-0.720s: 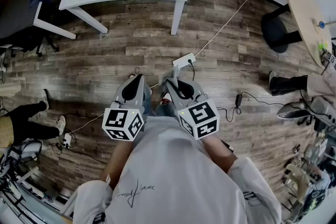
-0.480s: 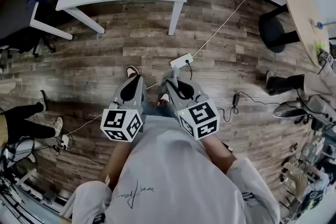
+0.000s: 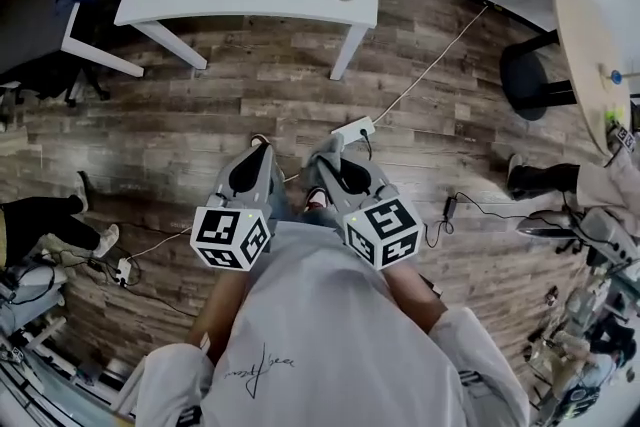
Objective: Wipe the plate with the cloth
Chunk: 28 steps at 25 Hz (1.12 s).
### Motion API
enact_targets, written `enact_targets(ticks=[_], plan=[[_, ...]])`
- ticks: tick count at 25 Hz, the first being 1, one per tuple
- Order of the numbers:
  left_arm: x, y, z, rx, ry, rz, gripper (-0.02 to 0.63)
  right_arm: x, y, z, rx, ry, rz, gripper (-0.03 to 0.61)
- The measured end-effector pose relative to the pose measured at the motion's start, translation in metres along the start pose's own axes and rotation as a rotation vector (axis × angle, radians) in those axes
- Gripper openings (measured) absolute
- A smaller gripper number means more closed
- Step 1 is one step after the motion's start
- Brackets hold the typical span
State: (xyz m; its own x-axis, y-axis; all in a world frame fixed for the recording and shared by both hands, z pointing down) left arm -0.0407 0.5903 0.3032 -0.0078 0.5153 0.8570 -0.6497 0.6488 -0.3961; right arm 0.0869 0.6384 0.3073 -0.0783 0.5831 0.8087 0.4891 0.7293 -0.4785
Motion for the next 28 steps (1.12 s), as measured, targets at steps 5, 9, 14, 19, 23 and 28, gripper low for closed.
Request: enact_targets(ticks=[5,9,14,19,23,28], plan=[[-0.029,-0.018,0.035,-0.040,-0.013,0.004,0.020,-0.025,-0.033,-0.009,-0.010,0.001,0.018,0.035],[-0.053,-0.040,0.060,-0.017,-0.018,0.015,0.020,-0.050,-0.061,-0.023,0.017,-0.014,0.020,0.037],[-0.085,-0.056,0.091,-0.001,-0.046,0.010,0.020,-0.079,-0.094,-0.023,0.032,-0.041,0.006,0.038],[-0.110,-0.064,0.128,0.040,-0.062,-0.001,0.020,-0.103,-0.138,-0.014,0.029,-0.034,0.007,0.040],[-0.124,-0.063,0.159,0.076,-0.078,-0.008,0.020,-0.123,-0.172,-0.001,0.013,-0.004,0.002,0.038],[-0.140,-0.061,0.188,0.097,-0.092,-0.029,0.020,-0.141,-0.199,0.015,-0.019,0.046,-0.014,0.038]])
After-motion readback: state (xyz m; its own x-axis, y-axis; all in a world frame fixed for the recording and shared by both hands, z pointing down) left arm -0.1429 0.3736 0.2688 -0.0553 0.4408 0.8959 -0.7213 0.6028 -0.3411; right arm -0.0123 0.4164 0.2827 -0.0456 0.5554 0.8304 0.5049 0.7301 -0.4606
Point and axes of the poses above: the fingertips, and each gripper's own axes: y backward along the fingers, z to its left, x out of its underside, the point moved 4 cm from there along y, backward along the fingers
